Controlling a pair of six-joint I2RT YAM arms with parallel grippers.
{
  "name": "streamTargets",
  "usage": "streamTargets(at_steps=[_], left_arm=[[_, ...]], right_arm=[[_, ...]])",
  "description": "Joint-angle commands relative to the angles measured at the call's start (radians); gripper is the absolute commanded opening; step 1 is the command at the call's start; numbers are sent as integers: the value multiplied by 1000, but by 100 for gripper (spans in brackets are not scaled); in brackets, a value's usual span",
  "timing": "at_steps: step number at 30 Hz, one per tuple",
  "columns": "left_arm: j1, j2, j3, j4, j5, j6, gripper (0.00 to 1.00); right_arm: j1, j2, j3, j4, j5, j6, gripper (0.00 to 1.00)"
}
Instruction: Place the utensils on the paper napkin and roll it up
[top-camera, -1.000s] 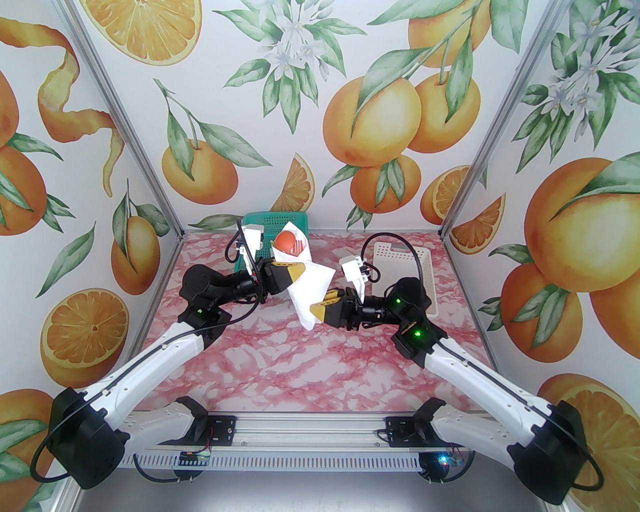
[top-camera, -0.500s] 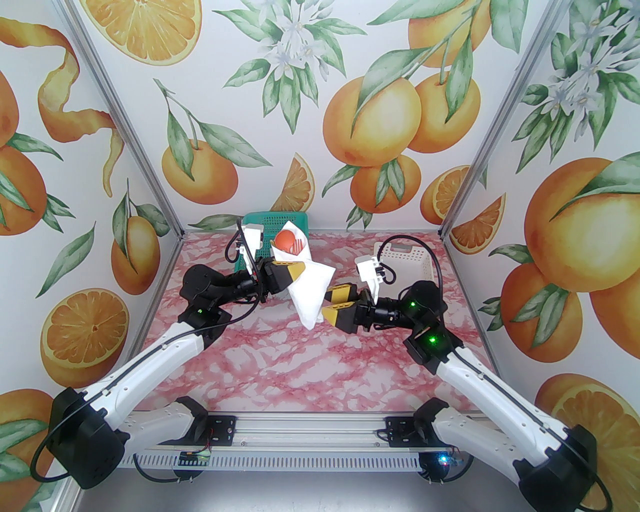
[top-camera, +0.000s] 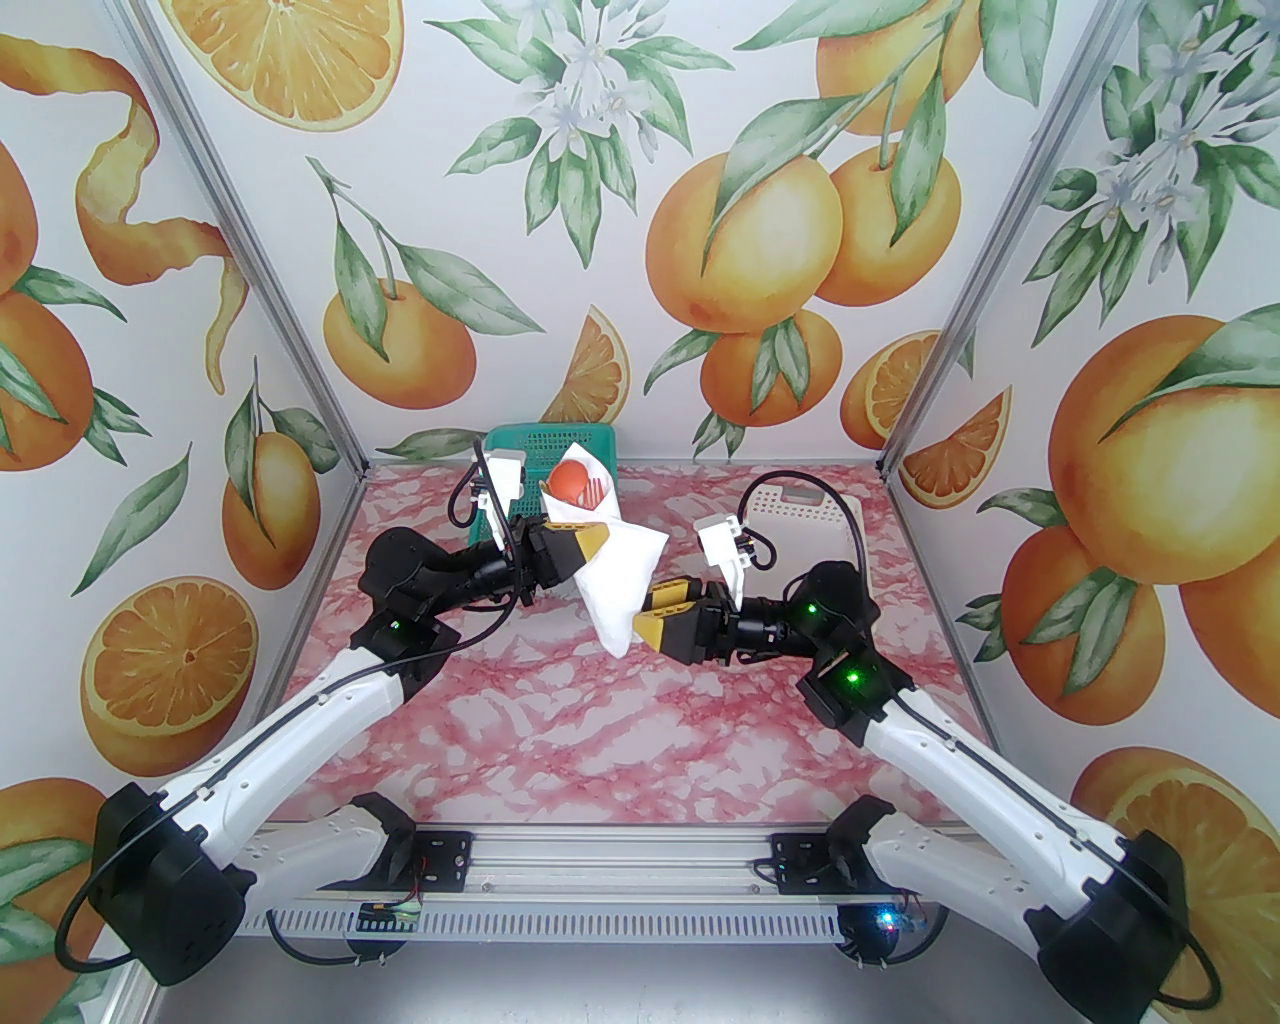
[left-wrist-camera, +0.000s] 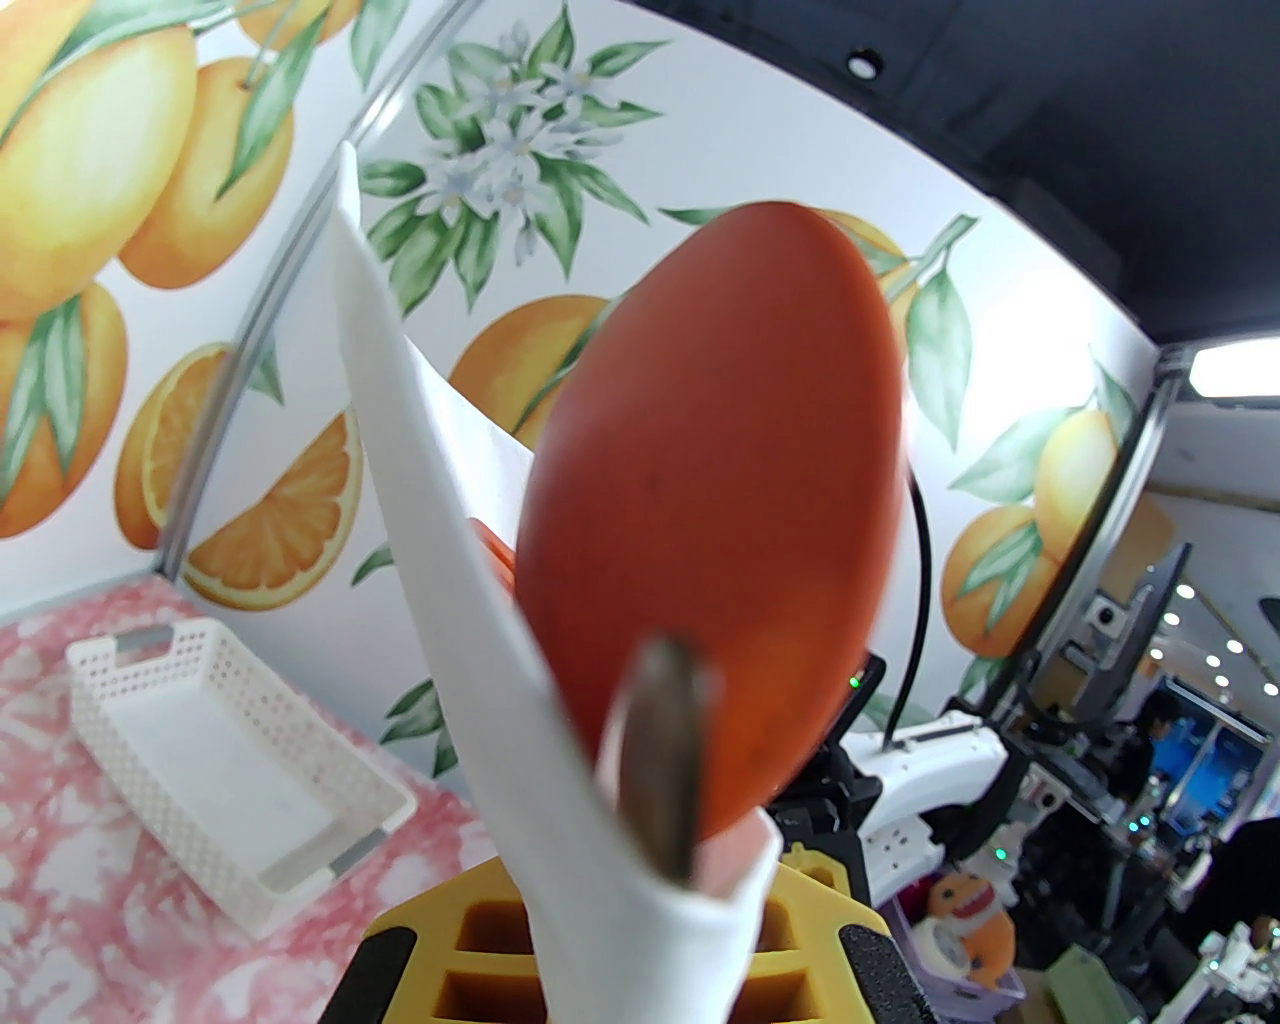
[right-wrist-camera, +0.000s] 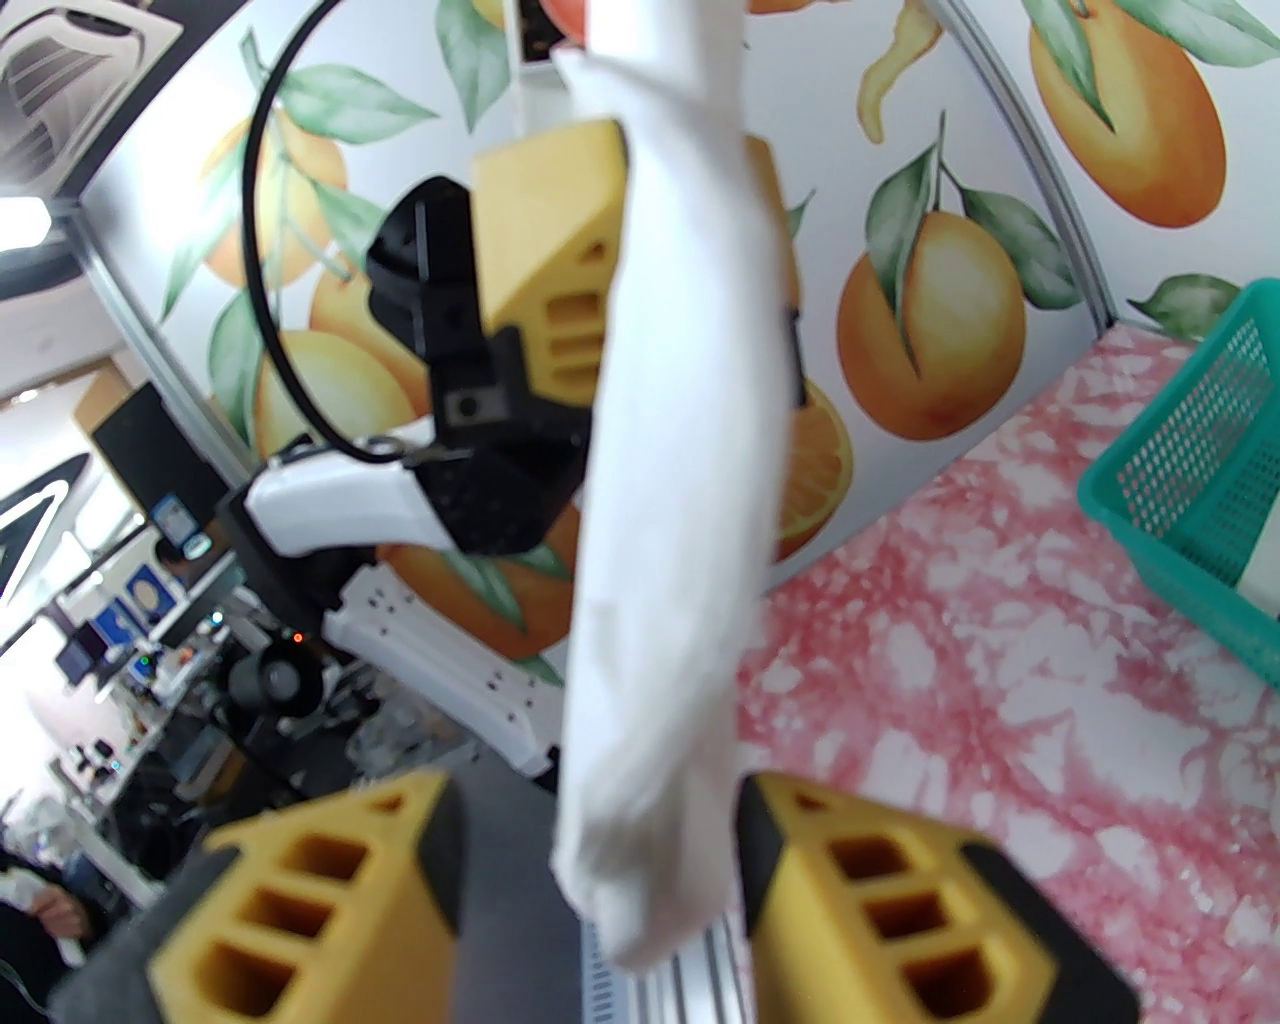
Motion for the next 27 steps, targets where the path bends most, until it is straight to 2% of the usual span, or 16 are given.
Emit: streamTargets(at_steps=[1, 3, 5, 6, 11, 18, 27], left_arm=[[2, -23, 10, -2, -15, 14, 0], [3, -23, 10, 1, -10, 13, 0], [3, -20, 13, 17, 8, -3, 0], [3, -19, 13, 26, 13, -11, 0], [2, -14, 16, 83, 40, -64, 0], [2, 18, 38, 160, 117, -141, 0], [-3, 44, 62, 190, 141, -156, 0]], right_arm=[[7, -11, 0, 13, 4, -7, 58], [3, -35, 12, -79, 32, -63, 63], [-32, -78, 46, -270, 73, -160, 72], [-53, -86, 49, -279, 64, -156, 74], [-73, -85, 59, -217, 10, -109, 82], [-66, -128, 30, -166, 18, -87, 91], [29, -70, 61, -119, 81, -84, 94]])
